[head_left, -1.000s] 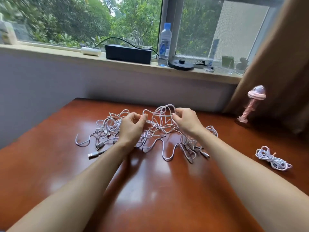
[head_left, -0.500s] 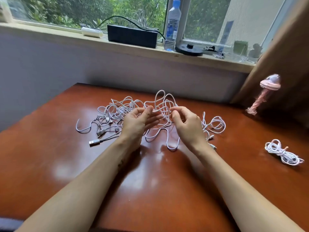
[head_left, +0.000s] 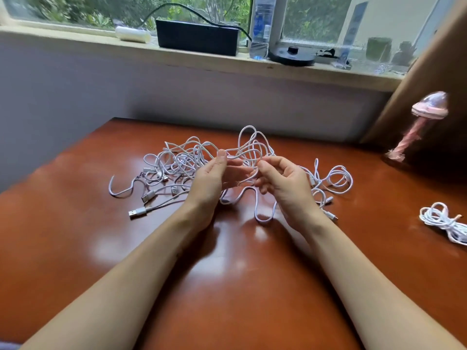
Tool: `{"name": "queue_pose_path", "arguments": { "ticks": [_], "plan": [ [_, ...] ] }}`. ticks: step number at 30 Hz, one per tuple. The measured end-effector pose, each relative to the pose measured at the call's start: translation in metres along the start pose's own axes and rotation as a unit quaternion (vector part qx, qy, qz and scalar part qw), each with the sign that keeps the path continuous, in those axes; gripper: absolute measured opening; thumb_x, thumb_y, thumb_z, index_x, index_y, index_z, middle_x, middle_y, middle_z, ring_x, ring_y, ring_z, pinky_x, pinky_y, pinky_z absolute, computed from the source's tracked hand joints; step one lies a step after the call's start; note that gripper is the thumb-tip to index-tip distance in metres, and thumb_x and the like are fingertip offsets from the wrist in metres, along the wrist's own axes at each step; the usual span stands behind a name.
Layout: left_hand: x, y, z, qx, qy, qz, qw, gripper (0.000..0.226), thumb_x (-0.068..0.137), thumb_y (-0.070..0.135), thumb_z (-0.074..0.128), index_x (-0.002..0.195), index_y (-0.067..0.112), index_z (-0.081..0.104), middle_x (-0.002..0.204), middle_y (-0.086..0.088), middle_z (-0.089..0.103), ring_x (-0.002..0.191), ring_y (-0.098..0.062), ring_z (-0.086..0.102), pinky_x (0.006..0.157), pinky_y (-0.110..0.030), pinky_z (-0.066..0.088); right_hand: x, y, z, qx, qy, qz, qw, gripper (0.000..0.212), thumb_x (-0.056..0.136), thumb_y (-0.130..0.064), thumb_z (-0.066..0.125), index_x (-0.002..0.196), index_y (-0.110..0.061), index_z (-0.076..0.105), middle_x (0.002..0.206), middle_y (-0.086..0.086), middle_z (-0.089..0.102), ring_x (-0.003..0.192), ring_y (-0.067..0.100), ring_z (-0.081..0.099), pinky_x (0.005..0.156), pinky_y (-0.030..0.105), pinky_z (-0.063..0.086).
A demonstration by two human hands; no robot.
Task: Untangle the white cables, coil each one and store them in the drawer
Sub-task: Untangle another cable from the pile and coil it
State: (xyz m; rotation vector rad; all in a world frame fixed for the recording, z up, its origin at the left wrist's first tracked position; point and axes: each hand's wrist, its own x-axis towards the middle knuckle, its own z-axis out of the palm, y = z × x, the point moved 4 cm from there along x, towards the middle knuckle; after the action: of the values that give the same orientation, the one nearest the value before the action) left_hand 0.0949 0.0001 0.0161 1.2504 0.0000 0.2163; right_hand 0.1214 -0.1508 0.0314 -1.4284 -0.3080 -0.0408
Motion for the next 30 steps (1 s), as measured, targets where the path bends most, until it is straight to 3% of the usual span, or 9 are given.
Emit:
{"name": "queue_pose_path", "arguments": {
  "ticks": [2,5,7,11,16,20,24,27,30],
  "plan": [
    [-0.004,-0.002,0.004,0.080,-0.026,0.022,0.996,0.051,0.110,0.035,0.034,0.103,-0.001,0.069,0.091,-0.008,0.077,0.084,-0.013,0.074,0.073,-0.017,0.053,-0.001,-0.004,0.000,0.034,-0.004,0.011,0.999,0.003,0.098,-0.008,0.064,0.101,-0.007,0.064,0.071,0.003,0.070,0.056,0.011,0.063,0.048,0.018,0.041],
    [-0.009,-0.006,0.012,0.123,-0.088,0.029,0.988,0.055,0.106,0.045,0.039,0.102,-0.001,0.069,0.083,-0.014,0.073,0.086,-0.024,0.070,0.095,-0.039,0.051,-0.003,-0.008,-0.006,0.063,0.002,0.019,0.998,0.008,0.098,-0.010,0.064,0.105,-0.006,0.063,0.070,0.002,0.070,0.057,0.010,0.062,0.044,0.017,0.035],
    [-0.011,-0.006,0.014,0.100,-0.115,0.019,0.988,0.052,0.099,0.045,0.042,0.099,0.000,0.067,0.069,-0.013,0.063,0.072,-0.026,0.061,0.081,-0.040,0.050,-0.002,-0.009,-0.010,0.058,0.012,0.021,0.998,0.010,0.097,-0.012,0.066,0.105,-0.007,0.064,0.073,0.004,0.071,0.060,0.013,0.062,0.045,0.017,0.034],
    [-0.017,-0.004,0.017,0.089,-0.140,0.039,0.985,0.022,0.102,0.021,0.050,0.099,0.002,0.061,0.056,0.004,0.043,0.051,-0.012,0.039,0.052,-0.024,0.036,-0.004,-0.007,-0.013,0.045,0.016,0.023,0.999,0.017,0.095,-0.008,0.067,0.111,-0.010,0.063,0.079,0.004,0.073,0.061,0.011,0.064,0.048,0.017,0.036],
    [-0.021,-0.006,0.017,0.066,-0.182,0.001,0.981,0.014,0.099,0.013,0.046,0.095,0.006,0.057,0.057,-0.001,0.042,0.048,-0.014,0.036,0.053,-0.032,0.030,-0.006,-0.016,-0.012,-0.003,-0.027,-0.025,0.999,0.040,0.097,0.003,0.058,0.127,-0.022,0.064,0.090,-0.003,0.069,0.067,0.011,0.064,0.053,0.019,0.040],
    [-0.022,-0.004,0.018,-0.017,-0.193,-0.075,0.978,0.018,0.095,0.008,0.042,0.083,0.008,0.055,0.061,-0.003,0.036,0.052,-0.014,0.028,0.053,-0.029,0.021,-0.010,-0.022,-0.010,-0.107,-0.075,-0.053,0.990,0.044,0.099,0.007,0.046,0.112,-0.023,0.075,0.090,-0.007,0.069,0.073,0.007,0.058,0.063,0.019,0.044],
    [-0.030,0.001,0.022,0.002,-0.236,-0.101,0.967,0.032,0.100,0.030,0.043,0.081,0.013,0.061,0.053,0.003,0.022,0.052,-0.014,0.010,0.052,-0.031,0.007,-0.014,-0.020,-0.008,-0.165,-0.096,-0.072,0.979,0.035,0.100,0.001,0.051,0.113,-0.021,0.075,0.081,0.018,0.067,0.074,0.018,0.053,0.071,0.033,0.043],
    [-0.036,0.004,0.025,0.030,-0.243,-0.111,0.963,0.040,0.106,0.035,0.039,0.084,0.011,0.060,0.048,0.004,0.020,0.046,-0.012,0.010,0.050,-0.030,0.005,-0.018,-0.021,-0.004,-0.190,-0.118,-0.082,0.971,0.026,0.103,-0.003,0.054,0.117,-0.015,0.072,0.069,-0.006,0.066,0.076,0.015,0.060,0.077,0.037,0.052],
    [-0.041,0.008,0.026,-0.002,-0.280,-0.122,0.952,0.040,0.106,0.035,0.036,0.084,0.009,0.059,0.047,0.004,0.021,0.044,-0.011,0.012,0.048,-0.028,0.009,-0.017,-0.025,-0.003,-0.204,-0.123,-0.107,0.965,0.030,0.101,-0.001,0.054,0.109,-0.022,0.074,0.096,-0.001,0.072,0.094,0.026,0.068,0.089,0.040,0.055]
  ]
}}
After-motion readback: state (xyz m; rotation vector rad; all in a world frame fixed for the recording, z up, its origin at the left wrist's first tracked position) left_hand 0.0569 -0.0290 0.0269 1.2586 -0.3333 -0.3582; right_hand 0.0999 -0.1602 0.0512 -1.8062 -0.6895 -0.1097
